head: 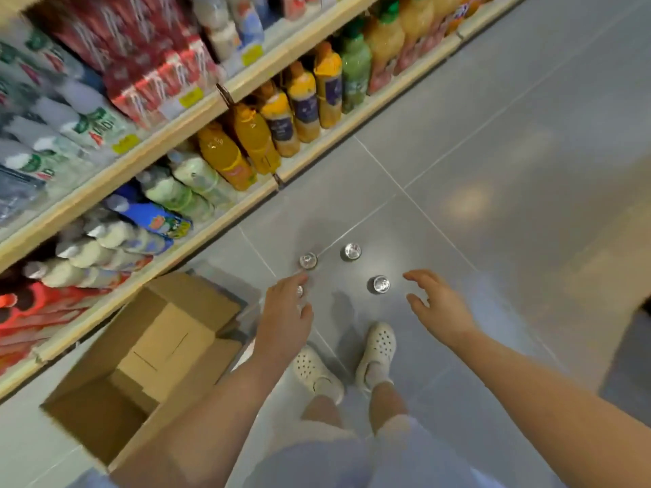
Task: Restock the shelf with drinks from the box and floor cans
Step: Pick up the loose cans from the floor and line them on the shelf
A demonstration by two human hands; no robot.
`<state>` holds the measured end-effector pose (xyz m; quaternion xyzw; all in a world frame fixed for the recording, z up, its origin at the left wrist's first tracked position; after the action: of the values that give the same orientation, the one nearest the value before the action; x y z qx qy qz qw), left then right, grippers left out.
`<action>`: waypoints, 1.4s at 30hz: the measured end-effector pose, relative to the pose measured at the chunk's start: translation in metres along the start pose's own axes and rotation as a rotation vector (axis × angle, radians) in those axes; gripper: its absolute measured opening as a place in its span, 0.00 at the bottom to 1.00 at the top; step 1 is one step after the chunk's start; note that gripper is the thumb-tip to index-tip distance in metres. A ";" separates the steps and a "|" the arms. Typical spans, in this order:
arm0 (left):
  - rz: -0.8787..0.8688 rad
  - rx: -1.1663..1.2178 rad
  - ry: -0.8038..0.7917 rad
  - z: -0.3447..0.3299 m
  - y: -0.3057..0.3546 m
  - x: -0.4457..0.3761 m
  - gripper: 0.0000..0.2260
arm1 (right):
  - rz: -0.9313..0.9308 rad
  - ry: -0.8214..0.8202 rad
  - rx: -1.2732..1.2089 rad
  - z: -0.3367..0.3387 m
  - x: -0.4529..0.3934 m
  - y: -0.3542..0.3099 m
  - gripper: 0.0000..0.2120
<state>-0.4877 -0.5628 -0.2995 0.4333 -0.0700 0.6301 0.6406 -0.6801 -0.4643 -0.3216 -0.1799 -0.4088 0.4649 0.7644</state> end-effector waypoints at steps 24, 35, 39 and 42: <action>0.300 0.050 0.009 -0.339 -0.208 -0.315 0.19 | -0.155 -0.041 0.058 -0.280 -0.221 0.353 0.38; 0.303 0.010 0.158 -0.360 -0.250 -0.349 0.20 | -0.033 0.041 0.132 -0.313 -0.252 0.379 0.35; 0.213 -0.009 0.341 -0.341 -0.265 -0.347 0.21 | -0.001 0.074 0.085 -0.330 -0.263 0.350 0.36; 0.287 0.029 0.460 -0.325 -0.285 -0.350 0.25 | 0.044 0.065 0.065 -0.344 -0.276 0.326 0.37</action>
<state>-0.4574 -0.5669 -0.8551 0.2738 0.0256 0.7973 0.5374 -0.6557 -0.5011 -0.8691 -0.1790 -0.3644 0.4887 0.7722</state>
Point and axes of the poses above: each hand's wrist, its own x-axis away from the middle knuckle, its own z-axis out of the back of the hand, y = z × x, the point moved 2 cm from there along -x, towards the middle knuckle, and after that the axes turned 13 degrees about z, right-handed, at the moved point
